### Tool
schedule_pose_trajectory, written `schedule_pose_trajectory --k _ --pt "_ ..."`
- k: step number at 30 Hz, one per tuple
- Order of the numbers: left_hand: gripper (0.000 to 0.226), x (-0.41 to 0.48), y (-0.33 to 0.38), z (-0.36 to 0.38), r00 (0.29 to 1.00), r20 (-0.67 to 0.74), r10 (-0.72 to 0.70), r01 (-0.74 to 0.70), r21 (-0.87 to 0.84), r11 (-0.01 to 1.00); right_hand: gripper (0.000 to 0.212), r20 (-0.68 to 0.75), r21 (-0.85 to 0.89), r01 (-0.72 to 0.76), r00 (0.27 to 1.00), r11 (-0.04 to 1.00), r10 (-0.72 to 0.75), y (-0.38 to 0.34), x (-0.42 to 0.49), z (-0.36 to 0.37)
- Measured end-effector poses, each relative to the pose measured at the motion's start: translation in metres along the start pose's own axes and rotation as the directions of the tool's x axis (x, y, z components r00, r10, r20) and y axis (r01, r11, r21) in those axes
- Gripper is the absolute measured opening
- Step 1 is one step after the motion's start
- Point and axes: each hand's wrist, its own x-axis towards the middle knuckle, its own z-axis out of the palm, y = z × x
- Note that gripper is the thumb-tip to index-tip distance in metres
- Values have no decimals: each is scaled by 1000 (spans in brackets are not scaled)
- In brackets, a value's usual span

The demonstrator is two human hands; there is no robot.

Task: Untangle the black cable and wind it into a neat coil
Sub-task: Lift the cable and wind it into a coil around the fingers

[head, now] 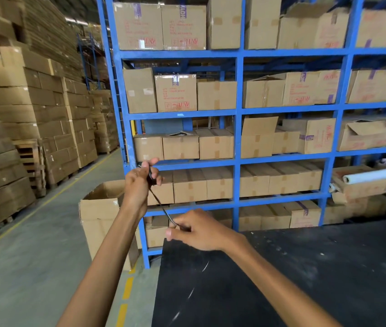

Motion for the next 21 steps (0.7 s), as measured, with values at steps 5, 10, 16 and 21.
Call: schedule_pose_trajectory --k 5,10,16,21 --pt "50 -9 -10 -10 971 229 -66 -58 497 866 33 -5 -228 12 1000 974 -13 -23 -2 -54" --pt "53 -27 0 -3 858 437 -269 44 459 887 13 -196 -372 20 975 928 -99 -25 10 -120" --pt "49 -36 37 20 713 654 -254 183 176 967 13 -331 -347 87 920 934 -209 -5 35 -143" --pt "38 -24 60 25 868 495 -47 150 -169 974 24 -275 -189 45 957 981 -96 12 33 -75"
